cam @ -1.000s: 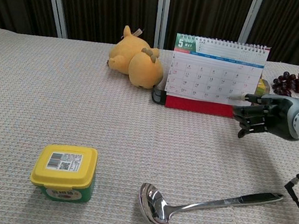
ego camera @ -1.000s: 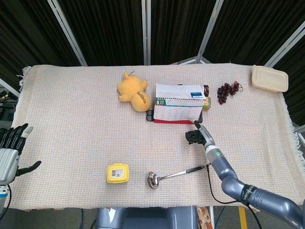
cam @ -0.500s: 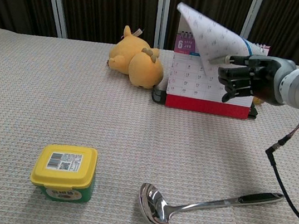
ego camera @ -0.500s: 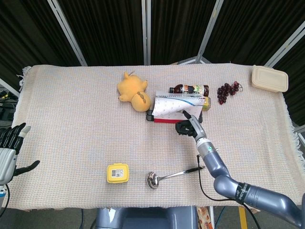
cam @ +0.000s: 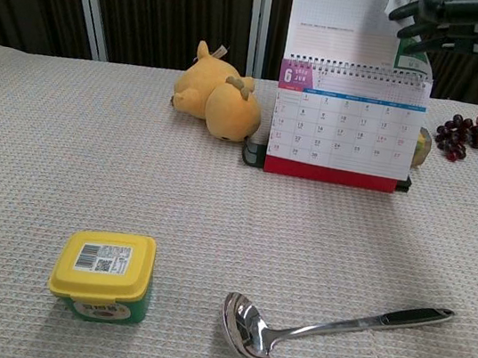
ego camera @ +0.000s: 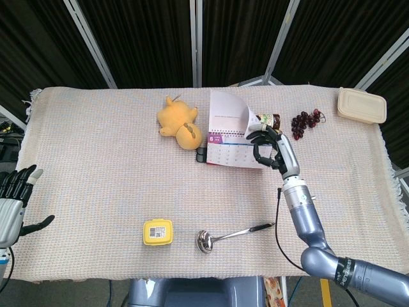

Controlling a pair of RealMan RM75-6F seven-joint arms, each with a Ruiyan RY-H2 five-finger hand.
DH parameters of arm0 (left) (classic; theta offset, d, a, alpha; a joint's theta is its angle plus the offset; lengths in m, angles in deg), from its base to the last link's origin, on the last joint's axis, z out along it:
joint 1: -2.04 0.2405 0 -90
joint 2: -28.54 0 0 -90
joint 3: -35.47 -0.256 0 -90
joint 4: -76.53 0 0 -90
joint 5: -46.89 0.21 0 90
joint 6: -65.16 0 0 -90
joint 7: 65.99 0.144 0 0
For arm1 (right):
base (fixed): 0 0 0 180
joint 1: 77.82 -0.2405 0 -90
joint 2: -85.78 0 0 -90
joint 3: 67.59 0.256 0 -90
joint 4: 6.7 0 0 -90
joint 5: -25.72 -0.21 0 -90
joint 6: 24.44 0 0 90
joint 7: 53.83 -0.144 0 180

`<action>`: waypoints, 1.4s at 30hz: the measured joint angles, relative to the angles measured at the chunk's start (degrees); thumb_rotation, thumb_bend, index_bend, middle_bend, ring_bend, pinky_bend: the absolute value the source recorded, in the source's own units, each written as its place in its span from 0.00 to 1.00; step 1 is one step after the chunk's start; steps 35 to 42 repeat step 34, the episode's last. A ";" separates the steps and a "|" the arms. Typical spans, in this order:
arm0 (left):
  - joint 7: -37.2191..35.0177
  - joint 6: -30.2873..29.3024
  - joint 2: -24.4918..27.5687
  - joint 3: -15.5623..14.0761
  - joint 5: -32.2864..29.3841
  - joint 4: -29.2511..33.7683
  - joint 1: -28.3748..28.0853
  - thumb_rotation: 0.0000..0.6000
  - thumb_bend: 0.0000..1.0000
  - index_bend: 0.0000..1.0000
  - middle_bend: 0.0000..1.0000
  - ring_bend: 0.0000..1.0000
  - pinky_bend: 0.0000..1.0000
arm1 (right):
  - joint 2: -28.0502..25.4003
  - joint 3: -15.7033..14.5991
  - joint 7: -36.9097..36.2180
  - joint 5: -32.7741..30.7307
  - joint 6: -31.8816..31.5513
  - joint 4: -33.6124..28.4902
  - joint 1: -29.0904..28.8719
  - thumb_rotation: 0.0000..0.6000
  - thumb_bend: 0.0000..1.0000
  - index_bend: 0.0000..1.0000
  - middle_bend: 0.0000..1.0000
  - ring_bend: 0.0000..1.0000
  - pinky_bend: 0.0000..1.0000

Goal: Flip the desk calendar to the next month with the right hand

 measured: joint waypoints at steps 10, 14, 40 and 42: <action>0.74 0.93 -0.14 -0.01 -0.21 0.11 -0.47 1.00 0.00 0.00 0.00 0.00 0.00 | -1.45 -1.66 4.52 0.92 4.70 7.29 -2.62 1.00 0.38 0.02 0.13 0.00 0.00; 0.63 1.32 -0.25 0.09 -0.63 -0.17 -0.62 1.00 0.00 0.00 0.00 0.00 0.00 | -1.44 -2.88 5.06 0.29 8.81 10.72 -3.99 1.00 0.36 0.03 0.12 0.00 0.00; 0.49 1.81 -0.47 -0.28 -1.07 -1.08 -0.49 1.00 0.00 0.00 0.00 0.00 0.00 | -10.31 -20.83 15.71 27.99 -8.36 6.74 10.64 1.00 0.23 0.00 0.00 0.00 0.00; 0.49 1.81 -0.47 -0.28 -1.07 -1.08 -0.49 1.00 0.00 0.00 0.00 0.00 0.00 | -10.31 -20.83 15.71 27.99 -8.36 6.74 10.64 1.00 0.23 0.00 0.00 0.00 0.00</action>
